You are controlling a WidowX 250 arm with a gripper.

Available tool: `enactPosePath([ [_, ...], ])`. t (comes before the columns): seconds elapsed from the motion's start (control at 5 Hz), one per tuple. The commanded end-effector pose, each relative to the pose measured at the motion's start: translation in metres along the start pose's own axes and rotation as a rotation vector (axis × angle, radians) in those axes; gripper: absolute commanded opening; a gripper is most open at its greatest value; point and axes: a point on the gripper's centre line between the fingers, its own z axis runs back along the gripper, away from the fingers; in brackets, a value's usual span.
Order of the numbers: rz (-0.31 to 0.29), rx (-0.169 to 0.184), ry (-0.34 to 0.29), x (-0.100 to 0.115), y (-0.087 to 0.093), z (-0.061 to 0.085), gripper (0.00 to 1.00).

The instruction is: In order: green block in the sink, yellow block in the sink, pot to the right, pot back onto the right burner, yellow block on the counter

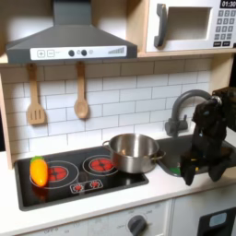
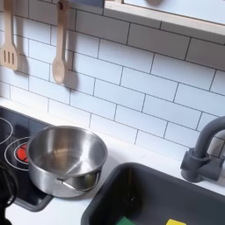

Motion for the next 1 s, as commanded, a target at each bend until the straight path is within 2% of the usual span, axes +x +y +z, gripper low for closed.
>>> enactPosePath([
  [0.0, 0.0, 0.0, -0.001, 0.0, 0.0, 0.0, 1.0],
  [0.2, 0.0, 0.0, 0.0, 0.0, 0.0, 0.0, 1.0],
  [0.4, 0.019, 0.031, -0.008, 0.018, 0.008, 0.001, 1.0],
  [0.6, 0.048, 0.031, -0.011, 0.036, 0.018, -0.005, 1.0],
  [0.8, 0.044, 0.031, -0.028, 0.05, 0.02, -0.007, 1.0],
])
